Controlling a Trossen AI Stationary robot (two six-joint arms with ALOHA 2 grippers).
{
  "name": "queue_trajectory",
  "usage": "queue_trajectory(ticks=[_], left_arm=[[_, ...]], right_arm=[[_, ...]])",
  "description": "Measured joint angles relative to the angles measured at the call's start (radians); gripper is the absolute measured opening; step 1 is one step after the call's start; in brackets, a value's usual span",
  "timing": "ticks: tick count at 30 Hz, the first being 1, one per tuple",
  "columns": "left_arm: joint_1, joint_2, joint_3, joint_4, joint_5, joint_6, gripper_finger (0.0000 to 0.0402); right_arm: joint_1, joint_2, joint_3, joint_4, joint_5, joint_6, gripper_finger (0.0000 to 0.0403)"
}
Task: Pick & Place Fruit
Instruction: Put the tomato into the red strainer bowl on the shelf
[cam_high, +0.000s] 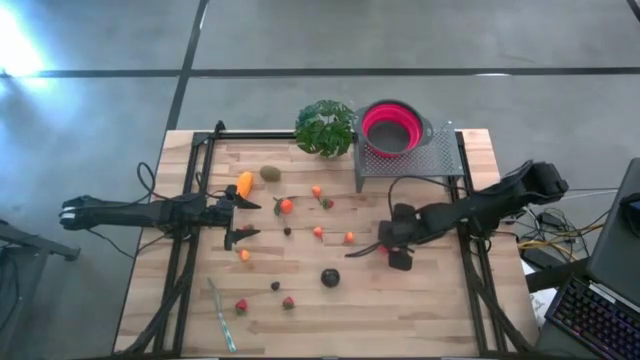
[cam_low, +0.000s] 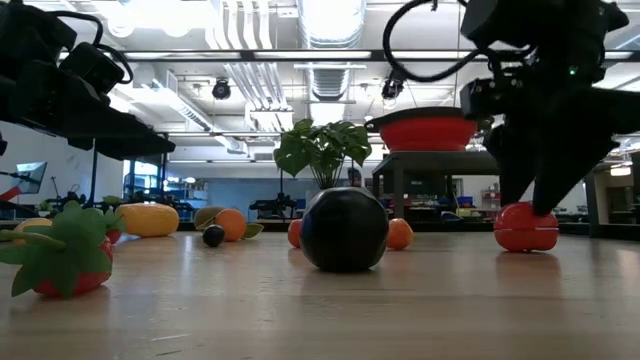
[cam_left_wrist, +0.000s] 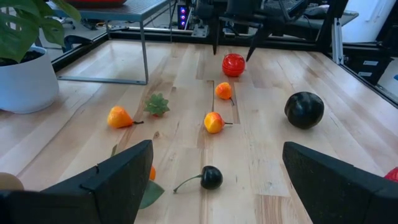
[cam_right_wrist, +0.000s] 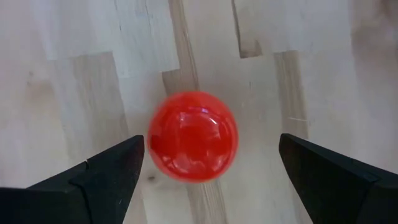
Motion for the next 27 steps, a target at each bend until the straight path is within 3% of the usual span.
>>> queue_trajectory(ticks=[15,27], left_arm=[[0.000,0.000,0.000,0.000,0.000,0.000,0.0365],[0.000,0.000,0.000,0.000,0.000,0.000,0.0365]], right_arm=[[0.000,0.144,0.002,0.068,-0.002,-0.016,0.0368],[0.000,0.142,0.002,0.069,-0.007,-0.014,0.0363]])
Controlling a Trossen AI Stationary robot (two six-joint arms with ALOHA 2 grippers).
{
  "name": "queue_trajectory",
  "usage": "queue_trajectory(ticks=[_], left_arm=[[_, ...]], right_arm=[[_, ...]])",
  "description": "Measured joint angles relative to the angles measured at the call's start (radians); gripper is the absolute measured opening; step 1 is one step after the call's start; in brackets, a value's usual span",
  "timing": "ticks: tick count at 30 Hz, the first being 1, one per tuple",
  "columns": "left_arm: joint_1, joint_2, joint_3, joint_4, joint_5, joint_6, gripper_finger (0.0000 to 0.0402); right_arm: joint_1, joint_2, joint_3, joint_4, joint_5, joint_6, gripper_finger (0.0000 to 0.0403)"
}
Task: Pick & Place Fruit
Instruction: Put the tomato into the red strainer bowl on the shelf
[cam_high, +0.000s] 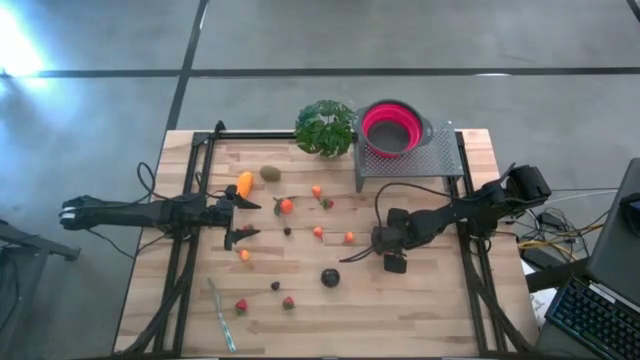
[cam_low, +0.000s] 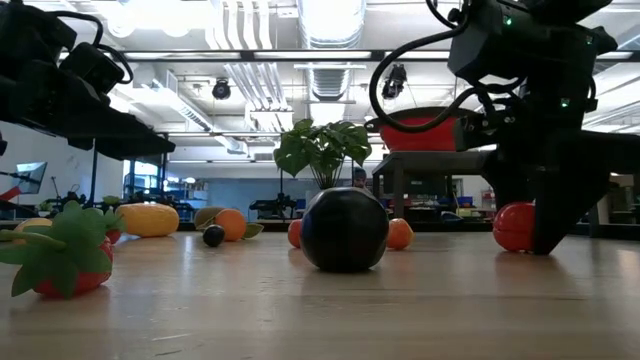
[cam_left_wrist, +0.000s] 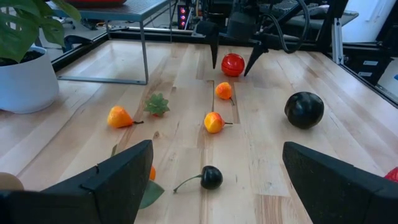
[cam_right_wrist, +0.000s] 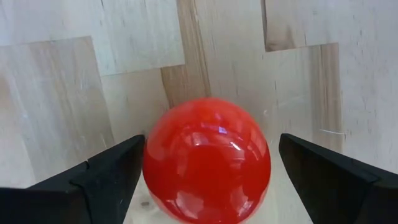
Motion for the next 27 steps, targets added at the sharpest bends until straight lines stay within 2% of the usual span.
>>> queue_trajectory(ticks=[16,19,24,27], left_arm=[[0.000,0.000,0.000,0.000,0.000,0.000,0.0365],[0.000,0.000,0.000,0.000,0.000,0.000,0.0365],[0.000,0.000,0.000,0.000,0.000,0.000,0.0365],[0.000,0.000,0.000,0.000,0.000,0.000,0.0365]], right_arm=[[0.000,0.000,-0.001,0.006,-0.033,-0.001,0.0251],[0.000,-0.001,-0.001,0.005,-0.033,-0.003,0.0253],[0.000,-0.001,0.007,-0.007,-0.030,-0.012,0.0283],[0.000,-0.002,0.019,-0.016,-0.029,-0.025,0.0282]])
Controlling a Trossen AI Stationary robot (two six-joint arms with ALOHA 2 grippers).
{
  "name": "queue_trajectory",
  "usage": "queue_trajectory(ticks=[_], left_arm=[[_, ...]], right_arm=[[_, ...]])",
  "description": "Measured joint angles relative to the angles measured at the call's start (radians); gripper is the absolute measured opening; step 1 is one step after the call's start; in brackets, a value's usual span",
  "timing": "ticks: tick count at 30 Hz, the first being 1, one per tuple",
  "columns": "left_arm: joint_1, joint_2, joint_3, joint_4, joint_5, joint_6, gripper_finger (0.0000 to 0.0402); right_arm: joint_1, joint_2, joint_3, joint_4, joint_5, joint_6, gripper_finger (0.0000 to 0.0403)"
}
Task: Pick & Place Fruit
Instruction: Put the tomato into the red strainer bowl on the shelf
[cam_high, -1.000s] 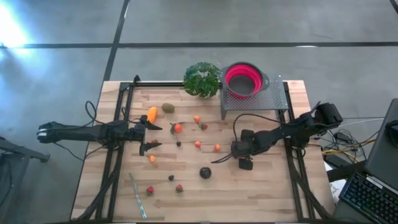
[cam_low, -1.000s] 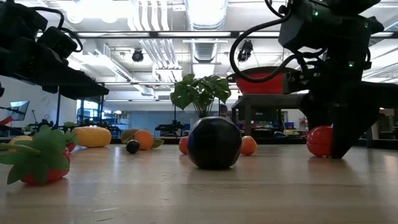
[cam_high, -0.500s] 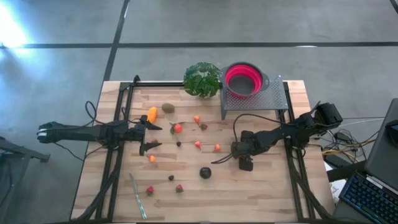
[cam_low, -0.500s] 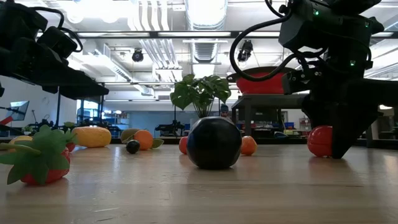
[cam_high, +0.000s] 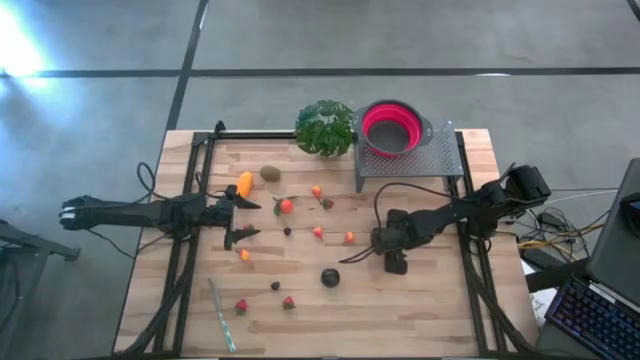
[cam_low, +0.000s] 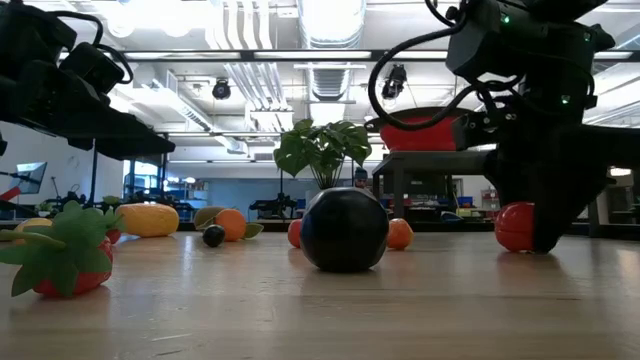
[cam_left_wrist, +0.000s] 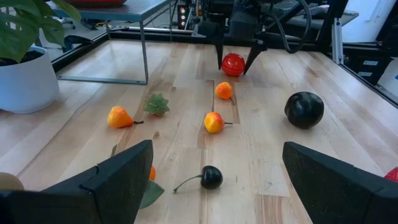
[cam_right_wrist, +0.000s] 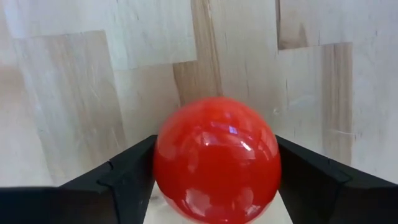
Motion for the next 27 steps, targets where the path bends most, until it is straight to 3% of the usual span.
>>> queue_trajectory(ticks=[7,13,23,27], left_arm=[[0.000,0.000,0.000,0.000,0.000,0.000,0.0365],[0.000,0.000,0.000,0.000,0.000,0.000,0.0365],[0.000,0.000,0.000,0.000,0.000,0.000,0.0365],[0.000,0.000,0.000,0.001,0.000,0.000,0.0365]], right_arm=[[0.000,-0.002,0.069,-0.073,0.002,-0.041,0.0250],[0.000,-0.022,0.156,-0.168,0.018,-0.092,0.0278],[-0.041,-0.098,0.358,-0.433,0.182,-0.151,0.0250],[-0.093,-0.163,0.437,-0.500,0.239,-0.191,0.0266]])
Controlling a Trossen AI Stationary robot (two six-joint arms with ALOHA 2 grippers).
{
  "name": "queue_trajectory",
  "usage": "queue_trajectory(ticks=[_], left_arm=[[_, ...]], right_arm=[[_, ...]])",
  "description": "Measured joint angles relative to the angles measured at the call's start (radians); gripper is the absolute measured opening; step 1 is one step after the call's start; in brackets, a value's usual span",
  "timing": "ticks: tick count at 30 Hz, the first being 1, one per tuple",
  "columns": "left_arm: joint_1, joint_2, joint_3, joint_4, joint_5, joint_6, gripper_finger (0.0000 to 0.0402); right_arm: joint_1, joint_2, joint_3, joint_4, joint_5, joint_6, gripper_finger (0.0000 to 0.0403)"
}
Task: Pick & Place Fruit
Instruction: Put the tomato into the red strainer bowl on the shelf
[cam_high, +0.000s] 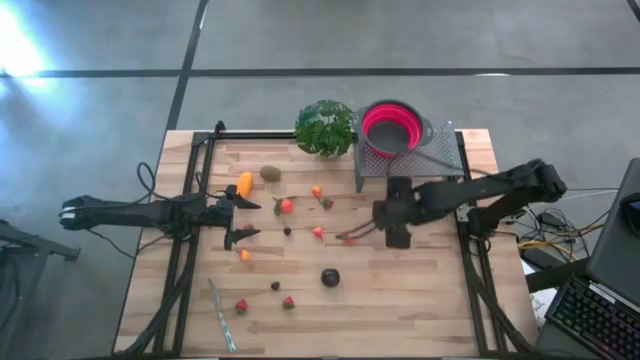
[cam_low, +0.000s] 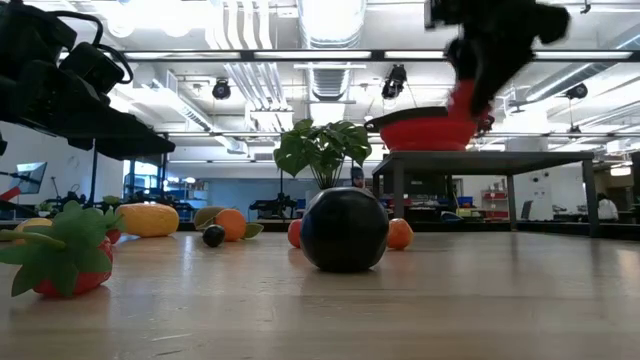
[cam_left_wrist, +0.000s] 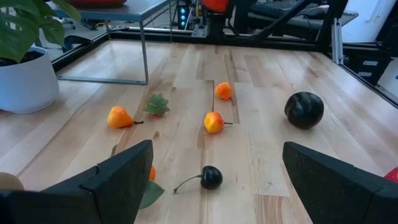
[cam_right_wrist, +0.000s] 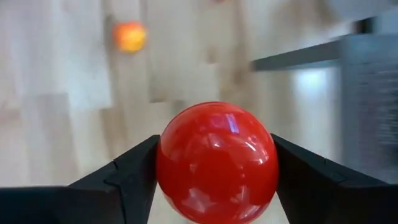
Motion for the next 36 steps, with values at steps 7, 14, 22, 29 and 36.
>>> queue_trajectory(ticks=[7,14,22,29,36], left_arm=[[0.000,0.000,0.000,0.000,0.000,0.000,0.0365],[0.000,0.000,0.000,0.000,0.000,0.000,0.0365],[0.000,0.000,0.000,0.000,0.000,0.000,0.0365],[0.000,0.000,0.000,0.000,0.000,0.000,0.0365],[0.000,0.000,0.000,0.000,0.000,0.000,0.0365]], right_arm=[[-0.173,-0.137,0.102,-0.008,0.006,-0.113,0.0269],[-0.424,-0.194,0.212,0.001,-0.056,-0.240,0.0257],[-0.729,-0.131,0.294,0.040,-0.229,-0.340,0.0273],[-0.884,-0.026,0.303,0.046,-0.310,-0.367,0.0255],[-0.918,0.073,0.303,0.049,-0.312,-0.383,0.0280]])
